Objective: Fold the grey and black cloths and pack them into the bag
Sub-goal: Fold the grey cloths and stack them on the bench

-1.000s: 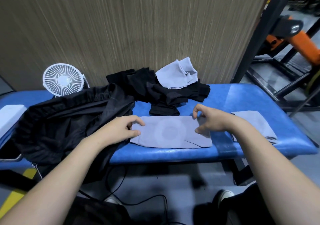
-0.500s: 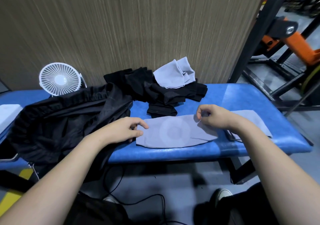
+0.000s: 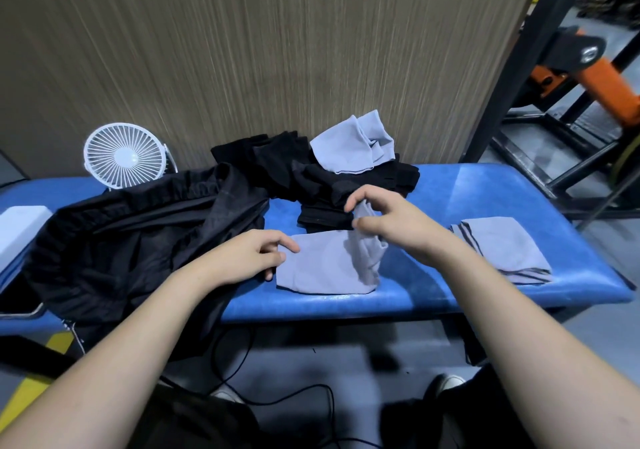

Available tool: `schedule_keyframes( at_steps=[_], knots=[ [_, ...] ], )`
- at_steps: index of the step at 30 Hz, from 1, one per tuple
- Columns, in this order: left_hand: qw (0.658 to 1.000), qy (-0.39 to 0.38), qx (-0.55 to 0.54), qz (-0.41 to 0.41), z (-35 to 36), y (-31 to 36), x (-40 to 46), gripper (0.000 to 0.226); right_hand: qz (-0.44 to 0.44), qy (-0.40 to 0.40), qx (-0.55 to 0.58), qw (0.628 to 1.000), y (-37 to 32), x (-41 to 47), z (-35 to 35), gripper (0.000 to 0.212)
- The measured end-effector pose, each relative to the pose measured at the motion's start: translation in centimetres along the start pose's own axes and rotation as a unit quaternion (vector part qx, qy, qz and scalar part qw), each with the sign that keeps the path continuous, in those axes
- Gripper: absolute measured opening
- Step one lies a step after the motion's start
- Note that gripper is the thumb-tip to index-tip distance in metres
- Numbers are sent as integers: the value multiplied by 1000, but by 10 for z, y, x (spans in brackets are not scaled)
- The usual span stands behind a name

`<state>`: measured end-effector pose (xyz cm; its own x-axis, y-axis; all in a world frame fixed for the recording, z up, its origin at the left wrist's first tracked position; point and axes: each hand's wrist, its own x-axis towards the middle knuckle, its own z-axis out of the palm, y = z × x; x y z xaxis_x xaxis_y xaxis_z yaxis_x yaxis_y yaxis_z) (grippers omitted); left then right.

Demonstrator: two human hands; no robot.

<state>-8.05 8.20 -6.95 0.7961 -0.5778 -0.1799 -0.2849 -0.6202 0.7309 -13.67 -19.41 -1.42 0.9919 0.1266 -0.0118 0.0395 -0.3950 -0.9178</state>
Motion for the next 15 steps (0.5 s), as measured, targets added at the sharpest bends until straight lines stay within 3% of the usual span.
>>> schedule_keyframes(
  at_steps=[8,12,15],
  knots=[
    [999,22,-45,9,3,6,-4,20,14,-85,12,996,-3,17,65,31],
    [995,31,-96,-2,5,11,-8,40,36,-118,-2,992,0,21,80,49],
    [996,45,-72,-33,5,13,-8,41,49,-135,34,989,2,21,80,53]
  ],
)
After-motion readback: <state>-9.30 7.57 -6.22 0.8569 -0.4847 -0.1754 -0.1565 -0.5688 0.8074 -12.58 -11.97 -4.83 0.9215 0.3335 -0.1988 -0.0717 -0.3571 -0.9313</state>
